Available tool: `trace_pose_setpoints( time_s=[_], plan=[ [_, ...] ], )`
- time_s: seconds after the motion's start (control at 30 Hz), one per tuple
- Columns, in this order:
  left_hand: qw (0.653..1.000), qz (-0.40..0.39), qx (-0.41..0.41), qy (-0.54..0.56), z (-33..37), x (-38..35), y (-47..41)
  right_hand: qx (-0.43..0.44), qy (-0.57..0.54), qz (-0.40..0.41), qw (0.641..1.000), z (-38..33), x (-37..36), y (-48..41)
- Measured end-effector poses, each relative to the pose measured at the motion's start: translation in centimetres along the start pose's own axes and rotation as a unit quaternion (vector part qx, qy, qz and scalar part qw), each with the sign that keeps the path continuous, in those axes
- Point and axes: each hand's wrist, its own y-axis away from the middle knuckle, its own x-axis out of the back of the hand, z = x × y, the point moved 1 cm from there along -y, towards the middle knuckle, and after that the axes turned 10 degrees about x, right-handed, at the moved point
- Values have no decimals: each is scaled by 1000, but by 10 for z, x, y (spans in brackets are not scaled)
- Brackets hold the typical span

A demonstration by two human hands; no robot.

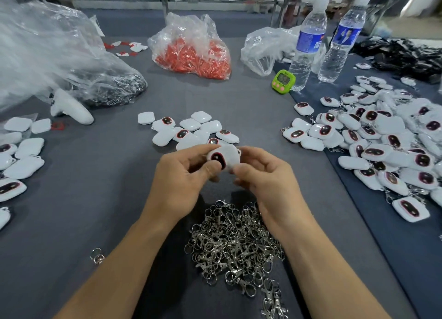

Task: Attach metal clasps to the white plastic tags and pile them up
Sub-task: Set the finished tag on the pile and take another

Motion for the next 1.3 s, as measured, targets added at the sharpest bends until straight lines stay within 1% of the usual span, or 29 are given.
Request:
trace_pose_setpoints(
  time_s=[0.07, 0.1, 0.2, 0.23, 0.27, 0.3, 0.37, 0.4, 0.47, 0.5, 0.63, 0.7, 0.8, 0.87, 1.0, 1.03, 1.07, 1.17, 1.2, 1.3],
  plan=[
    [1000, -24, -10, 6, 0, -2, 0, 17, 45, -42, 998, 2, -8, 3],
    [1000, -22, -15, -8, -1, -1, 1, 22, 62, -47, 997, 3, -10, 3],
    [992, 37, -33, -117, -5, 0, 5, 30, 91, -16, 995, 2, -9, 2],
    [985, 55, -31, -159, -6, 1, 6, 21, 77, 3, 997, 2, -7, 1],
    [980, 56, -22, -192, -7, 2, 6, 6, 47, 26, 999, 1, -6, 0],
    [976, 36, -7, -214, -7, 2, 5, -13, 5, 47, 999, 0, -4, -1],
    [966, -44, 16, -255, -6, 1, 5, -46, -73, 71, 994, -2, 0, -3],
    [955, -79, 18, -284, -5, 0, 6, -53, -89, 73, 992, -2, 2, -4],
    [937, -114, 5, -331, -3, 0, 8, -53, -70, 59, 994, -3, 6, -5],
    [935, -118, 1, -334, -2, 0, 8, -48, -46, 51, 996, -4, 7, -5],
    [941, -121, -10, -315, -3, 0, 7, -16, 17, 35, 999, -3, 8, -3],
    [950, -103, -9, -295, -4, -2, 8, -4, 35, 36, 999, -2, 8, -2],
    [976, -67, 36, -202, -3, -3, 8, 10, 74, 26, 997, -1, 7, -1],
    [988, -48, 66, -134, -2, -3, 7, 12, 108, 12, 994, -1, 5, 1],
    [996, -32, 86, 12, 2, -4, 7, 14, 163, -27, 986, 1, 2, 2],
    [995, -23, 87, 31, 3, -4, 7, 14, 166, -38, 985, 1, 2, 2],
    [996, -8, 83, 31, 3, -3, 7, 13, 166, -47, 985, 1, 2, 2],
    [997, 57, 41, -35, 2, -1, 8, 11, 172, -60, 983, 2, 2, 3],
    [996, 64, 26, -54, 2, -1, 9, 12, 174, -60, 983, 2, 1, 3],
    [996, 48, 6, -80, 2, -1, 12, 21, 181, -46, 982, 4, -1, 3]
  ],
)
